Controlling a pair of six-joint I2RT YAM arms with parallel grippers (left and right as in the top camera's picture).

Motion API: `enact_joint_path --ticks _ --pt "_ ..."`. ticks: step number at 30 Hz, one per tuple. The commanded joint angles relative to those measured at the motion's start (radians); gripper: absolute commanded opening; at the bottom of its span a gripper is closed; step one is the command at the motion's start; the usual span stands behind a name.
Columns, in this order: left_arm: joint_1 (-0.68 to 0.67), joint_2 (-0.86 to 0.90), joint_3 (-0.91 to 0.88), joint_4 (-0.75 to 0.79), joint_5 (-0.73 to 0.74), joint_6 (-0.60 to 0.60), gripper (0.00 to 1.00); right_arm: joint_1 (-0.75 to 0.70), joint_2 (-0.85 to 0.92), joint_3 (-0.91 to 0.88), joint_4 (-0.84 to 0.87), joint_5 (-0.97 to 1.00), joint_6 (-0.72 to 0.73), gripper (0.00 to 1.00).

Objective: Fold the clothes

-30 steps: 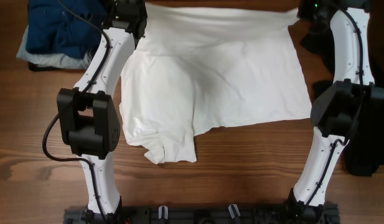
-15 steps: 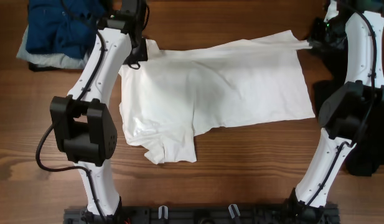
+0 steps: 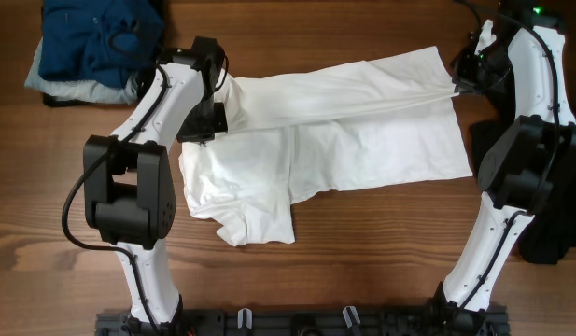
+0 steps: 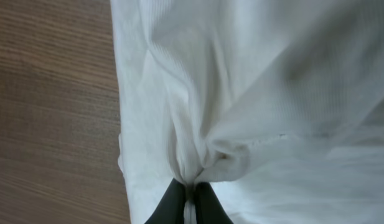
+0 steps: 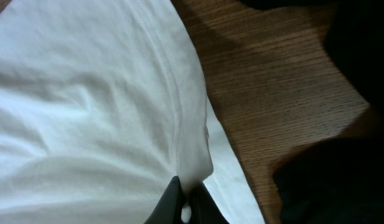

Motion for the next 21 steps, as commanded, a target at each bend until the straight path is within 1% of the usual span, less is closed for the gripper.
enact_joint_path --ticks 1,3,4,5,6,7,8,10,11,12,14,17,19,20,21 --pt "0.003 -0.026 -0.034 0.008 0.009 -0.040 0.04 -0.007 -0.037 -0.006 -0.005 0.010 -0.010 0.04" --pt "0.003 -0.026 -0.042 0.012 0.009 -0.044 0.04 -0.007 -0.037 -0.006 -0.008 0.010 -0.010 0.04" --pt "0.003 -0.026 -0.044 0.018 0.009 -0.043 0.20 -0.007 -0.037 -0.006 -0.009 0.010 -0.010 0.04" --pt "0.003 -0.026 -0.044 0.024 0.009 -0.043 0.35 -0.007 -0.037 -0.006 -0.010 0.010 -0.009 0.09" --pt "0.003 -0.026 -0.044 0.039 0.009 -0.043 0.52 -0.007 -0.037 -0.006 -0.014 0.009 -0.006 0.16" --pt "0.003 -0.026 -0.044 0.058 0.008 -0.043 0.62 -0.007 -0.037 -0.006 -0.021 0.010 -0.006 0.18" --pt "0.006 -0.026 -0.041 0.073 0.008 -0.043 0.66 -0.007 -0.037 -0.006 -0.031 0.010 -0.006 0.25" --pt "0.024 -0.026 -0.016 0.077 0.009 -0.043 0.72 -0.007 -0.037 -0.006 -0.056 0.010 -0.006 0.54" --pt "0.038 -0.032 0.002 0.071 0.009 -0.043 0.74 -0.007 -0.037 -0.006 -0.065 0.007 -0.006 0.65" --pt "0.055 -0.041 0.028 0.062 0.009 -0.043 0.75 -0.007 -0.039 -0.004 -0.072 -0.002 0.000 0.70" --pt "0.090 -0.071 0.099 0.025 0.009 -0.043 0.77 -0.007 -0.050 0.019 -0.095 -0.020 0.003 0.72" --pt "0.120 -0.149 0.187 -0.029 0.021 -0.032 0.83 -0.007 -0.117 0.074 -0.148 -0.047 0.005 0.72" --pt "0.122 -0.216 0.215 -0.063 0.027 -0.032 0.88 -0.007 -0.187 0.087 -0.174 -0.054 0.009 0.72" --pt "0.117 -0.297 0.216 -0.094 0.043 -0.036 0.91 -0.007 -0.280 0.087 -0.198 -0.055 0.022 0.72" --pt "0.113 -0.322 0.216 -0.106 0.056 -0.037 0.94 -0.007 -0.326 0.087 -0.211 -0.055 0.023 0.72"
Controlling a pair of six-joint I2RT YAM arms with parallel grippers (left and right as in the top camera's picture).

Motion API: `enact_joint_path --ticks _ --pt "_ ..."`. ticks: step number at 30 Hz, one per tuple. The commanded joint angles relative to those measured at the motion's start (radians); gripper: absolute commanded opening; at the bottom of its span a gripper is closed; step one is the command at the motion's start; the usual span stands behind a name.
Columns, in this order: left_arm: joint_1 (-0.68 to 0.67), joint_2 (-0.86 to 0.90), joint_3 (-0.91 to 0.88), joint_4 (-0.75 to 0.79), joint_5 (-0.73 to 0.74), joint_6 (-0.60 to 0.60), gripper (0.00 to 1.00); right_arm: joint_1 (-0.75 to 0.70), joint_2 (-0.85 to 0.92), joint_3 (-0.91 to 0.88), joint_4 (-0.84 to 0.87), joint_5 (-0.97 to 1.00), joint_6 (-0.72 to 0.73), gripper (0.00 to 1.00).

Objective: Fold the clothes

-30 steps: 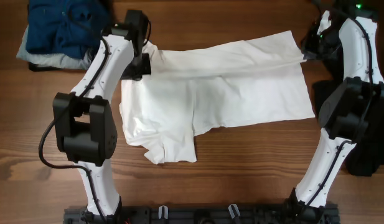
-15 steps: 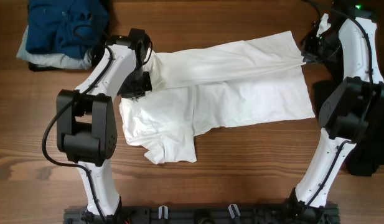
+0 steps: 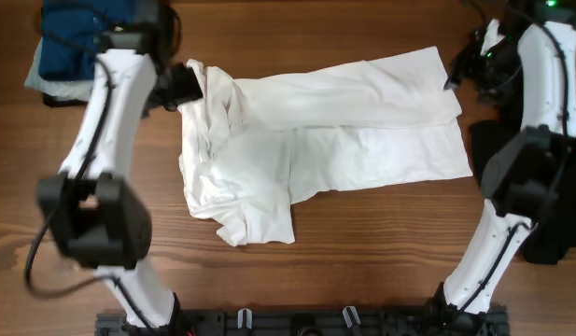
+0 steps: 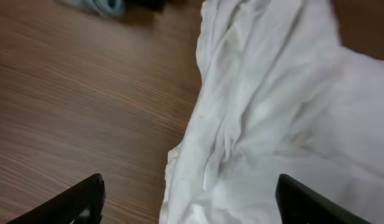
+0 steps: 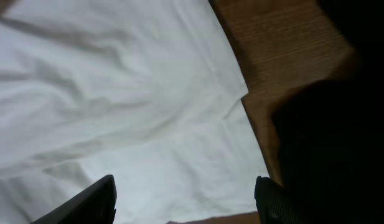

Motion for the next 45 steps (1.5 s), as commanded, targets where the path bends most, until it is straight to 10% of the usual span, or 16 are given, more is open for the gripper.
enact_joint_path --ticks 1,12,21,29,38,45 --pt "-0.022 -0.189 0.029 -0.069 0.065 -0.007 0.97 -0.007 -0.263 0.046 -0.053 -0.028 0.023 0.72" --pt "-0.268 -0.467 -0.180 -0.301 -0.002 -0.423 1.00 -0.007 -0.676 -0.169 -0.134 0.011 0.101 0.72" --pt "-0.664 -0.537 -0.885 0.181 0.075 -0.632 0.95 -0.007 -0.861 -0.837 0.188 -0.024 0.098 0.74" --pt "-0.708 -0.533 -1.211 0.556 0.122 -0.632 0.83 -0.006 -0.859 -0.882 0.259 -0.024 0.098 0.74" --pt "-0.705 -0.533 -1.244 0.607 0.032 -0.632 0.75 -0.006 -0.852 -0.882 0.287 -0.025 0.101 0.74" --pt "-0.641 -0.531 -1.244 0.621 -0.057 -0.631 0.31 -0.006 -0.849 -0.883 0.291 -0.024 0.100 0.74"
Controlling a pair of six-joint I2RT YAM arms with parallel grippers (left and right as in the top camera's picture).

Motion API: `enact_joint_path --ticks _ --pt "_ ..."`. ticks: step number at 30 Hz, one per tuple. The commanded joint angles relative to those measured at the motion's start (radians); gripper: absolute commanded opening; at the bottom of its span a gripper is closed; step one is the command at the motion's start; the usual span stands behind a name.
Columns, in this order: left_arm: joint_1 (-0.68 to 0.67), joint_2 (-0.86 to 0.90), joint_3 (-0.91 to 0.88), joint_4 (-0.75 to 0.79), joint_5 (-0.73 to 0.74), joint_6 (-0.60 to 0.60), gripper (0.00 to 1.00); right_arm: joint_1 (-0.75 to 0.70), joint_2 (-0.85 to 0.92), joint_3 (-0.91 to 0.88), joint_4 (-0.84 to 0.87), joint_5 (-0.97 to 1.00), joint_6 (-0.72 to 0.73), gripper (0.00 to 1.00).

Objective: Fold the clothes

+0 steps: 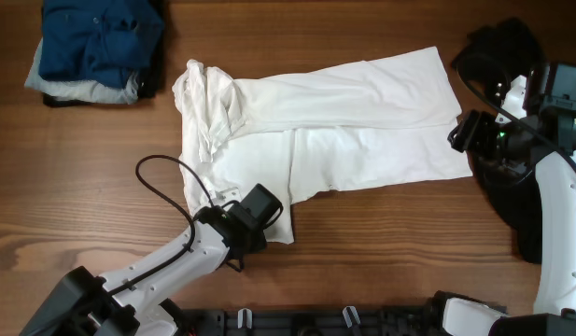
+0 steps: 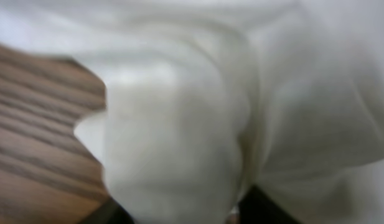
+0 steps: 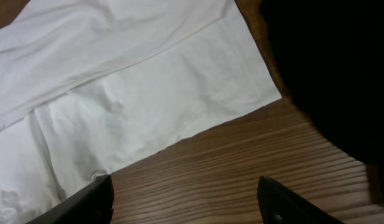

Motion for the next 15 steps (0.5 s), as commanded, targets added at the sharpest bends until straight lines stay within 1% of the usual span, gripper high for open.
enact_joint_path --ticks 1,2,5,8,9,11,14,15 --pt "0.033 0.003 -0.010 0.005 -0.062 -0.006 0.16 -0.006 0.001 -0.004 0.008 -0.010 0.007 0.74" --pt "0.033 0.003 -0.010 0.000 -0.057 -0.006 0.04 -0.006 0.005 -0.004 0.008 -0.009 0.007 0.74" --pt "0.049 -0.005 0.037 -0.069 0.022 -0.005 0.04 -0.006 0.022 -0.005 -0.001 -0.009 0.007 0.73" --pt "0.109 -0.022 0.174 -0.224 0.095 0.002 0.04 -0.006 0.060 -0.006 -0.011 -0.009 0.008 0.73" --pt "0.135 -0.027 0.230 -0.275 0.116 0.022 0.04 -0.006 0.078 -0.006 -0.011 -0.008 0.008 0.73" --pt "0.178 -0.031 0.325 -0.326 0.193 0.097 0.04 -0.006 0.134 -0.006 -0.009 0.011 0.029 0.73" --pt "0.204 -0.031 0.377 -0.333 0.255 0.107 0.04 -0.006 0.230 -0.007 0.001 0.033 0.042 0.73" --pt "0.204 -0.031 0.377 -0.330 0.257 0.107 0.04 -0.006 0.265 -0.008 0.008 0.034 0.047 0.71"
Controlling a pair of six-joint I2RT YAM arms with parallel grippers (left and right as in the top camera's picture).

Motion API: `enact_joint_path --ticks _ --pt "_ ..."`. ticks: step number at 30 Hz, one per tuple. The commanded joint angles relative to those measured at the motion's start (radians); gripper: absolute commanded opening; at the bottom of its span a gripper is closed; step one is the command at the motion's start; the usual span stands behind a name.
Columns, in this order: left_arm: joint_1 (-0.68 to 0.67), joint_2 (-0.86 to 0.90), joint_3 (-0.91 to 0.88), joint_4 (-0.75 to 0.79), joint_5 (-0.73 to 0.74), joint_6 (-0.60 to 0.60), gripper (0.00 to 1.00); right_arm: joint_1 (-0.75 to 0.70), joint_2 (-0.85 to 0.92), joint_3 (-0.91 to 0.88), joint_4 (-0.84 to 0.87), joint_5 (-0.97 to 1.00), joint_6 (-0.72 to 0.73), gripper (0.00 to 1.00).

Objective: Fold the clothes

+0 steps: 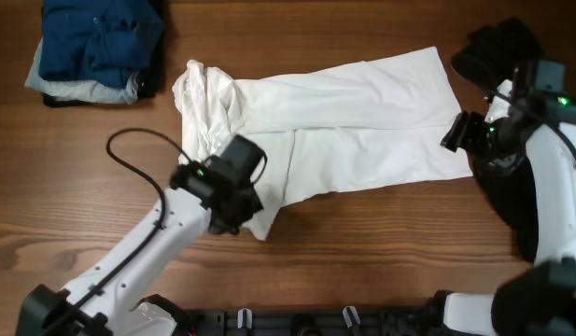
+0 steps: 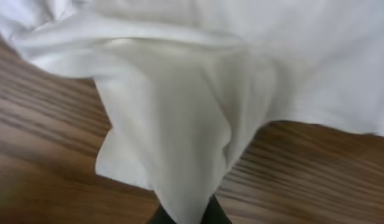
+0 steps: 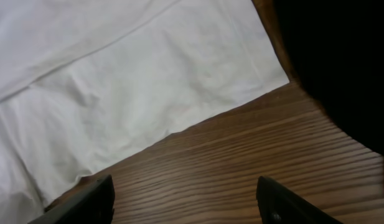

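Note:
A white garment (image 1: 344, 121) lies spread across the middle of the wooden table, its left part bunched. My left gripper (image 2: 187, 218) is shut on the garment's near-left corner (image 2: 179, 155), lifted off the wood and drawn up toward the garment's middle (image 1: 259, 219). My right gripper (image 3: 185, 205) is open above bare wood, just near the garment's right hem (image 3: 179, 93), with nothing between its fingers (image 3: 92, 199). In the overhead view the right gripper (image 1: 456, 135) sits at the garment's right edge.
A pile of folded blue and grey clothes (image 1: 96, 47) sits at the far left corner. A dark garment (image 1: 512, 140) lies along the right side under the right arm. The table (image 1: 381, 261) shows bare wood along its near edge.
My left gripper has carried the near-left corner from the near edge up and leftward, so that flap is now raised and folded inward. My right gripper has shifted only slightly.
Both grippers were shut on the garment's far edge, left and right. Then both were open and off it, the far edge laid over the middle. Later the left gripper was at the near-left corner, and it now holds that corner raised.

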Motion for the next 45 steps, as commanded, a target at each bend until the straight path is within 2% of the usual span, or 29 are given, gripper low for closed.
enact_joint_path --ticks 1,6,11,19,30,32,33,36,38,41,45 --pt "0.015 -0.014 0.029 -0.005 0.087 0.047 0.04 -0.006 0.132 -0.006 0.024 0.034 0.051 0.70" --pt "0.016 -0.013 0.029 0.003 0.068 0.047 0.04 -0.006 0.232 -0.047 0.119 0.049 0.098 0.68" --pt "0.016 -0.013 0.029 0.031 0.038 0.046 0.04 -0.006 0.237 -0.181 0.254 0.108 0.184 0.64" --pt "0.016 -0.013 0.029 0.038 0.019 0.043 0.04 -0.007 0.237 -0.244 0.412 0.119 0.232 0.64" --pt "0.016 -0.013 0.029 0.037 0.020 0.042 0.04 -0.079 0.303 -0.249 0.416 0.174 0.253 0.59" --pt "0.016 -0.013 0.029 0.036 0.020 0.042 0.04 -0.079 0.313 -0.249 0.426 0.175 0.254 0.49" --pt "0.016 -0.013 0.029 0.036 0.020 0.042 0.04 -0.079 0.315 -0.249 0.430 0.175 0.253 0.36" --pt "0.016 -0.013 0.029 0.035 0.020 0.043 0.04 -0.079 0.315 -0.249 0.429 0.176 0.249 0.10" --pt "0.016 -0.013 0.029 0.035 0.016 0.043 0.04 -0.079 0.315 -0.249 0.431 0.176 0.239 0.04" --pt "0.016 -0.014 0.029 0.015 -0.019 0.043 0.04 -0.082 0.314 -0.243 0.418 0.175 0.211 0.04" --pt "0.070 -0.057 0.067 -0.063 -0.029 0.043 0.04 -0.121 0.264 -0.143 0.269 0.108 0.172 0.04"
